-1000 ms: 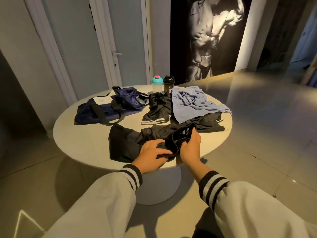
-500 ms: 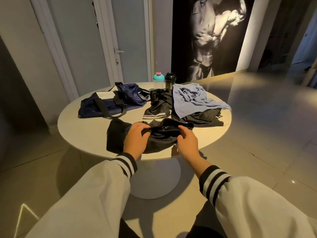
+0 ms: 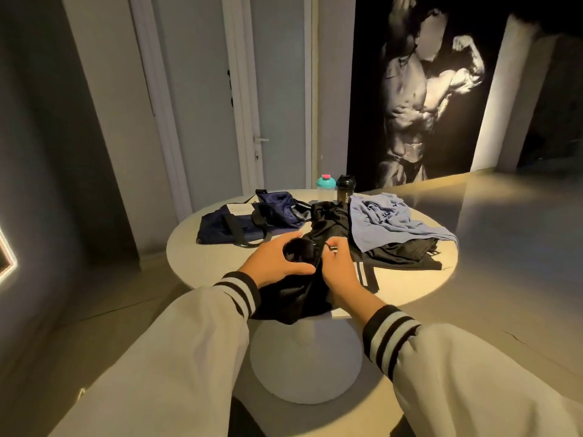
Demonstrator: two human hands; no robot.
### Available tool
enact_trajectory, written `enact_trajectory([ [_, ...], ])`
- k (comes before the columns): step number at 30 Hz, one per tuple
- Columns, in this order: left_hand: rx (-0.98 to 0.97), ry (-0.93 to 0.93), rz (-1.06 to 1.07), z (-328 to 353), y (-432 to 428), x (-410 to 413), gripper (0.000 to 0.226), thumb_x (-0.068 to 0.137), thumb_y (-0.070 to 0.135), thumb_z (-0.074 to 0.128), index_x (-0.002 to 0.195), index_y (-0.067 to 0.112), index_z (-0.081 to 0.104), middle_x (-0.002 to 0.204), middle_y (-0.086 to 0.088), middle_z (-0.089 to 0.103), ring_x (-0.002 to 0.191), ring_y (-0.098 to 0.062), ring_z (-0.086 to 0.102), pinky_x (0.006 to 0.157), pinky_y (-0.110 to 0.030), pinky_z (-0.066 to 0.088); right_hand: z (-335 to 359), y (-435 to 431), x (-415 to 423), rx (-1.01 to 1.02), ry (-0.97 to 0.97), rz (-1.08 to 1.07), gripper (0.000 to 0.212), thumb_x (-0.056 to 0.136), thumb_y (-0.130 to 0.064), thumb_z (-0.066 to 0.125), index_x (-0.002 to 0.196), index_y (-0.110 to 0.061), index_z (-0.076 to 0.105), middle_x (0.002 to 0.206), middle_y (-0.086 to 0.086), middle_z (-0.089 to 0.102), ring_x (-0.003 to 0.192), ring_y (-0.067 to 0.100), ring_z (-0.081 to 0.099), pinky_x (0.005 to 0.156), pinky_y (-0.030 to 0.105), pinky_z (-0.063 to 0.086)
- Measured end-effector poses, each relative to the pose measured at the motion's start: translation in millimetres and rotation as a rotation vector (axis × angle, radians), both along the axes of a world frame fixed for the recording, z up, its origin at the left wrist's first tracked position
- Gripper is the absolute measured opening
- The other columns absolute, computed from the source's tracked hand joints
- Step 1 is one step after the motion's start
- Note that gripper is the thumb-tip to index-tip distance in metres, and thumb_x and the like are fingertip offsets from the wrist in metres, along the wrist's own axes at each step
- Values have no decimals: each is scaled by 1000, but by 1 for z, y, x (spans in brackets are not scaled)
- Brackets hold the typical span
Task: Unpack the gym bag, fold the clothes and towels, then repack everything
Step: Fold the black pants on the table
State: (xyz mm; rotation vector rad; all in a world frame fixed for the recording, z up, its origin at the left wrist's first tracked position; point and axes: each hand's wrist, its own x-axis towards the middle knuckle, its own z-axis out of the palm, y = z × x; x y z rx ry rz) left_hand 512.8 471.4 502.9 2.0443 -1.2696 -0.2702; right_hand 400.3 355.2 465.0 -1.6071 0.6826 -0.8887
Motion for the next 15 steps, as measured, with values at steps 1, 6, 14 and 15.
enact_trajectory([
  [1, 27, 42, -34, 0, -2, -7, 80, 72, 56, 83, 142, 34, 52, 138, 7, 61, 121, -15, 58, 110, -42, 45, 6, 4, -4, 75, -29, 10, 8, 104, -20, 43, 109, -18, 49, 93, 10, 58, 77, 19, 54, 63, 27, 46],
  [6, -156, 510, -138, 1, -4, -36, 45, 81, 44, 81, 120, 23, 71, 107, 1, 77, 102, -19, 72, 104, -44, 51, 18, 7, -29, 500, -346, 191, 22, 80, -10, 60, 59, -17, 54, 65, 4, 50, 62, 21, 47, 62, 33, 45],
  [14, -400, 762, -150, 5, -33, -50, 48, 90, 41, 73, 131, 18, 65, 120, -4, 73, 114, -21, 68, 106, -43, 50, 26, -5, -39, 431, -377, 168, 29, 100, -14, 55, 129, -19, 54, 116, 13, 68, 100, 25, 70, 82, 37, 60],
  [15, -390, 711, -135, 5, -37, -49, 57, 83, 50, 75, 132, 22, 65, 121, -1, 73, 115, -19, 68, 107, -43, 49, 24, -7, -36, 433, -330, 187, 34, 100, -16, 57, 132, -21, 50, 118, 13, 67, 104, 26, 69, 86, 40, 59],
])
